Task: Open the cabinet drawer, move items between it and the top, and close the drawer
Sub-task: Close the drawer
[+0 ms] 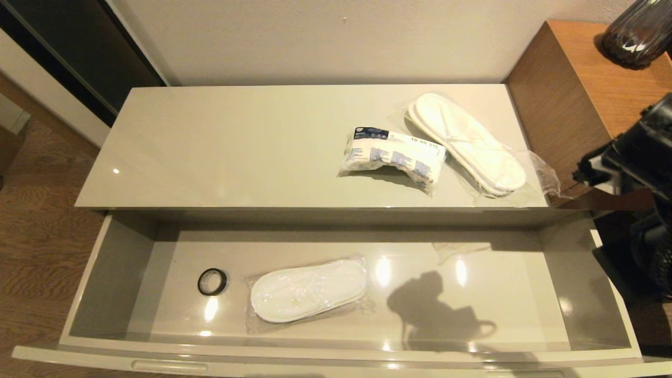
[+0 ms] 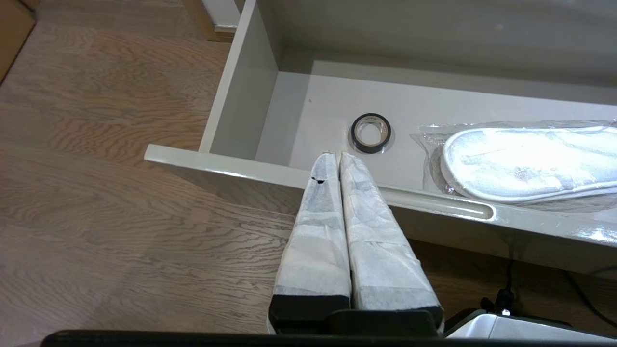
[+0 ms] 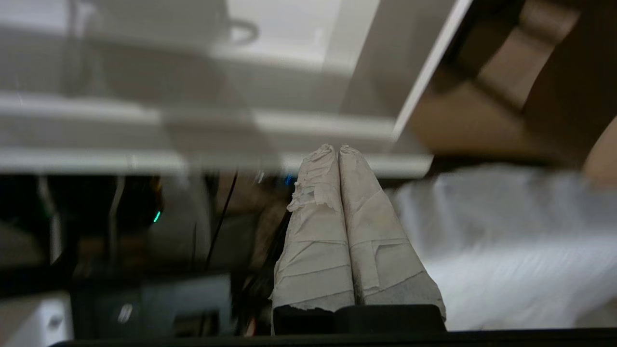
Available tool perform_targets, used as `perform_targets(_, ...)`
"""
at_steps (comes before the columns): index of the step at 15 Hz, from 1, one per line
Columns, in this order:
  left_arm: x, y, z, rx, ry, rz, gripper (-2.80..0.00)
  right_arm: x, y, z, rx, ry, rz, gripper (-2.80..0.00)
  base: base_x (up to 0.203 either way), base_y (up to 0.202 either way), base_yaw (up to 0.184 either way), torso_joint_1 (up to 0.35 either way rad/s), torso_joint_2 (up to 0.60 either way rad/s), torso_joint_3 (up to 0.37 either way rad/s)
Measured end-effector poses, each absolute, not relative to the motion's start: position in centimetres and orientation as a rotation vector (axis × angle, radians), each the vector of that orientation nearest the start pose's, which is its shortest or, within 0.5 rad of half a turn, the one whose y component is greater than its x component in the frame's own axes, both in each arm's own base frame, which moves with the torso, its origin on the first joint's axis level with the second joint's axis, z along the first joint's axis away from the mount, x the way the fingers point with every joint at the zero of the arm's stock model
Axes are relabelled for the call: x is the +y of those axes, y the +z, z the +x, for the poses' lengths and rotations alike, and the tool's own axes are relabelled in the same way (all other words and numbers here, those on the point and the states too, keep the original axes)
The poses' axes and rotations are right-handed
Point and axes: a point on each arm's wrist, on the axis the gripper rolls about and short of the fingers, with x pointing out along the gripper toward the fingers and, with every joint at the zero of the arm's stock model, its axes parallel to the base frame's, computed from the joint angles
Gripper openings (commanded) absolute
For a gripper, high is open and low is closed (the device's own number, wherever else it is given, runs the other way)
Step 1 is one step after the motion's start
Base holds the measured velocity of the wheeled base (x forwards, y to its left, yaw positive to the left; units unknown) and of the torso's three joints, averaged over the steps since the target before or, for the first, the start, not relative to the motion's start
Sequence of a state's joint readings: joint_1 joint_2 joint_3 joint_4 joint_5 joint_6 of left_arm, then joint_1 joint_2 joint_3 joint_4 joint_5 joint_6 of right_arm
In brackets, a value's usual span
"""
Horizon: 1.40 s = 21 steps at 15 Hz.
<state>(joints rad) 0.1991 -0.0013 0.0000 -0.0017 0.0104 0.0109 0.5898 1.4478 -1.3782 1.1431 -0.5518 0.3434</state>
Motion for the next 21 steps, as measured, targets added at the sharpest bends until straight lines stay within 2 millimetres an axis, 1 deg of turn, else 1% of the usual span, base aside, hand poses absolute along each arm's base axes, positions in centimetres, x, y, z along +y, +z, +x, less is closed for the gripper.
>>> perform_targets(3, -0.4, 7.6, -2.2, -0.001, 0.209, 0.011, -2.80, 7.3, 24.3, 12.9, 1.078, -0.181, -0.286, -2.80, 0.000, 0.000, 0.000, 0.000, 0.00, 0.000)
perform_targets(5, -0.4, 7.6, -2.2, -0.001, 0.210, 0.011, -2.80, 6.0, 22.7, 10.8, 1.122, -0.166, -0.260, -2.80, 0.000, 0.000, 0.000, 0.000, 0.00, 0.000)
perform_targets(8, -0.4, 7.6, -2.2, -0.001, 0.210, 0.011, -2.80, 5.1, 20.6, 9.2, 1.132, -0.127, -0.171, -2.80, 0.000, 0.000, 0.000, 0.000, 0.00, 0.000)
perform_targets(10, -0.4, 7.6, -2.2, -0.001, 0.210, 0.011, -2.80, 5.1, 19.1, 9.0, 1.120, -0.106, -0.099, -2.80, 0.000, 0.000, 0.000, 0.000, 0.00, 0.000)
perform_targets(15, -0.4, 7.6, -2.2, -0.001, 0.210, 0.011, -2.80, 5.9, 15.4, 8.9, 1.022, -0.096, 0.099, -2.80, 0.000, 0.000, 0.000, 0.000, 0.00, 0.000)
perform_targets(18, -0.4, 7.6, -2.2, -0.001, 0.209, 0.011, -2.80, 6.7, 14.0, 9.5, 0.966, -0.075, 0.190, -2.80, 0.000, 0.000, 0.000, 0.000, 0.00, 0.000)
perform_targets(21, -0.4, 7.6, -2.2, -0.001, 0.210, 0.011, -2.80, 7.3, 12.3, 9.3, 1.008, -0.122, 0.290, -2.80, 0.000, 0.000, 0.000, 0.000, 0.00, 0.000)
